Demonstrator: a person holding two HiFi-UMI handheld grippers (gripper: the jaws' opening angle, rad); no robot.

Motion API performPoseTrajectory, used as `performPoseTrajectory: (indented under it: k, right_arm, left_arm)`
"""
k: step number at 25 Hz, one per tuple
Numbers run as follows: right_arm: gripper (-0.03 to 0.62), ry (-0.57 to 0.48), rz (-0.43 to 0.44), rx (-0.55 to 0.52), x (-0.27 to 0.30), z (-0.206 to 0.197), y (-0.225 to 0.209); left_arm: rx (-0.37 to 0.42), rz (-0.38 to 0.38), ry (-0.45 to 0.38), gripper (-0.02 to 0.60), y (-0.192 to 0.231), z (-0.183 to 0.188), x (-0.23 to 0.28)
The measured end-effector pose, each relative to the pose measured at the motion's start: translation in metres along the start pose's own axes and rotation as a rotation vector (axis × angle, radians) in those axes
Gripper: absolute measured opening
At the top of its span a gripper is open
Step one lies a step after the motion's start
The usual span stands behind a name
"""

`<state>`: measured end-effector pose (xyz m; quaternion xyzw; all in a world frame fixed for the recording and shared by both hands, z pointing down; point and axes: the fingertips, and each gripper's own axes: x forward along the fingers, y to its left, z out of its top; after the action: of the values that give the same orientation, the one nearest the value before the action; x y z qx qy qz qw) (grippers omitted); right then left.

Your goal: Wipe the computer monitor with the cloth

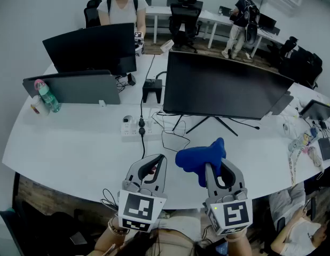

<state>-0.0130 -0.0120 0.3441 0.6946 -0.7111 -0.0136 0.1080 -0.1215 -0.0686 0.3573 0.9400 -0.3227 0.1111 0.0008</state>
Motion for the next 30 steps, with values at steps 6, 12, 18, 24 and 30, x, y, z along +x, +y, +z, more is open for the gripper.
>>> performPoseTrajectory:
  k: [6, 12, 18, 24, 30]
  right_arm:
    - [0.071, -0.017, -0.003, 0.003, 0.005, 0.005, 0.002]
    - [0.071, -0.034, 0.011, 0.024, 0.013, 0.007, 0.002]
    - [0.071, -0.038, 0.028, 0.028, 0.024, 0.012, -0.001]
    - [0.071, -0.050, 0.080, 0.021, 0.038, 0.017, 0.001]
    - [0.071, -0.052, 0.112, 0.024, 0.052, 0.024, -0.005]
  left_arm:
    - [0.008, 0.002, 0.010, 0.009, 0.006, -0.002, 0.004]
    - [0.027, -0.010, 0.020, 0.009, 0.007, -0.004, 0.011]
    - [0.017, 0.012, 0.015, 0.009, 0.016, 0.002, 0.016]
    - [0.008, 0.045, 0.017, 0.009, 0.021, 0.006, 0.022]
    - [-0.015, 0.088, 0.019, 0.009, 0.029, 0.009, 0.032]
